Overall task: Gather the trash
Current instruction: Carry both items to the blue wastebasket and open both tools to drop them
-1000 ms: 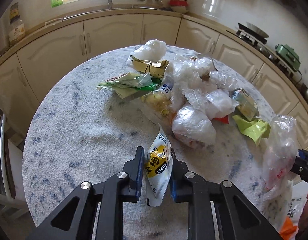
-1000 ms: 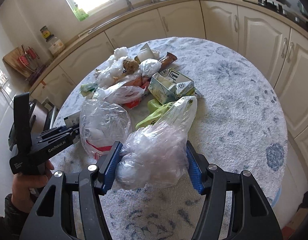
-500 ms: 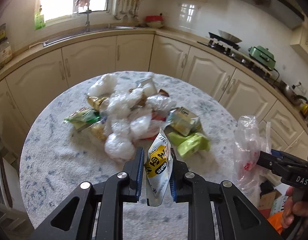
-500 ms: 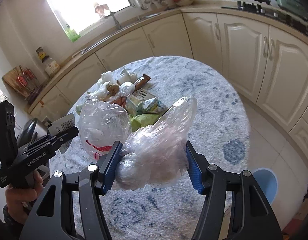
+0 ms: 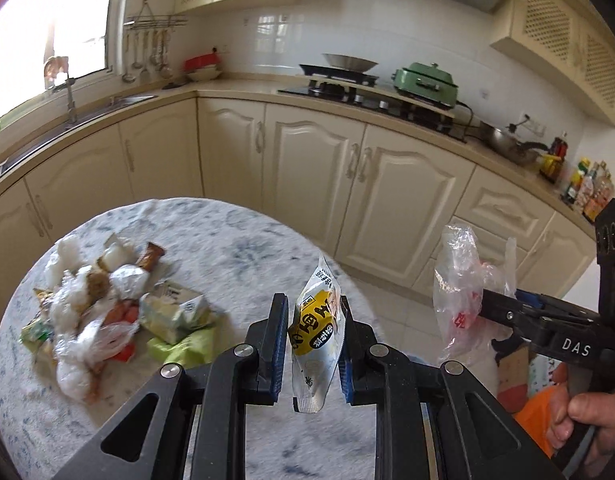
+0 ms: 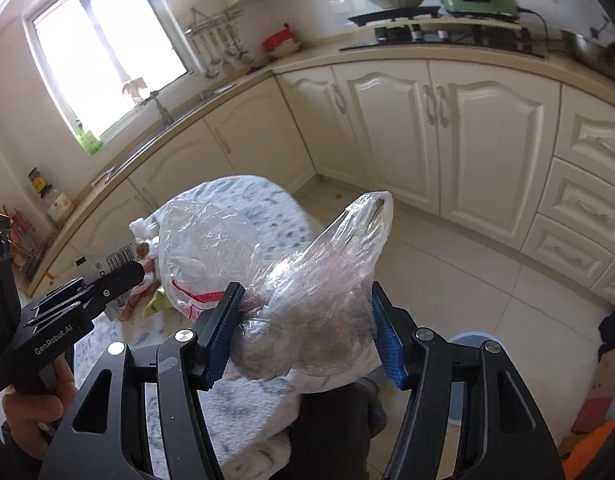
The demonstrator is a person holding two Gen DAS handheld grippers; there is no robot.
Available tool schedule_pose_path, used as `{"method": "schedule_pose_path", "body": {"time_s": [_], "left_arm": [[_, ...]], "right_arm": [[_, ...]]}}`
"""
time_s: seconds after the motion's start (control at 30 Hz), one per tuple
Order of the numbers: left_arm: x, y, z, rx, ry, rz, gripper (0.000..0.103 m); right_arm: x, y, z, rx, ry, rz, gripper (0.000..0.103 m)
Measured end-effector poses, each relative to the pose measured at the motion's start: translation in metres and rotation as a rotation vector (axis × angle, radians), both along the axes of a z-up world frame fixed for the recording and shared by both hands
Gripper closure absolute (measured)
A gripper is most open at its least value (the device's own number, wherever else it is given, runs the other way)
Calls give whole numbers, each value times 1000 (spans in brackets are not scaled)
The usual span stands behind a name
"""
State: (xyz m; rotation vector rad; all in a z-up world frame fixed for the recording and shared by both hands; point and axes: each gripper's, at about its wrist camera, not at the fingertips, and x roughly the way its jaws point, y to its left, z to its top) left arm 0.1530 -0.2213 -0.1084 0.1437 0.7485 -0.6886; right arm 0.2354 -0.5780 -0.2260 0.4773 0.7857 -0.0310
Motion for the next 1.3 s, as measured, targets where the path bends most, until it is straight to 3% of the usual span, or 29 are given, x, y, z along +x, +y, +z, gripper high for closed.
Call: {"method": "schedule_pose_path", "body": {"time_s": [0.27,0.5,0.73,1.0,1.03,1.13,1.2,1.3], "left_arm": [[26,-104,-37,5,59,-181,85],[52,-208,-112,98,184,-325,84],[96,-295,-215,250,384,-363,84],[151,-371,-275,322,467,-381,82],[155,-379,-280,327,471,-386,80],[163,-395,-291,342,476,-378,58],[169,-401,-294,348,468,-364,35],[179,-412,-294,358,431,-342,21]], "right_arm": [[-47,-94,-28,-20,74,-222,41],[-68,-153,-99,21,228,-361,41],[-78,-184,-175,107,363,-422,41],[-73,-204,-224,174,441,-450,40],[-73,-207,-228,180,444,-455,38],[-74,-212,-238,189,458,-477,36],[-74,-214,-243,205,463,-489,34],[-77,-217,-244,210,466,-509,21]]}}
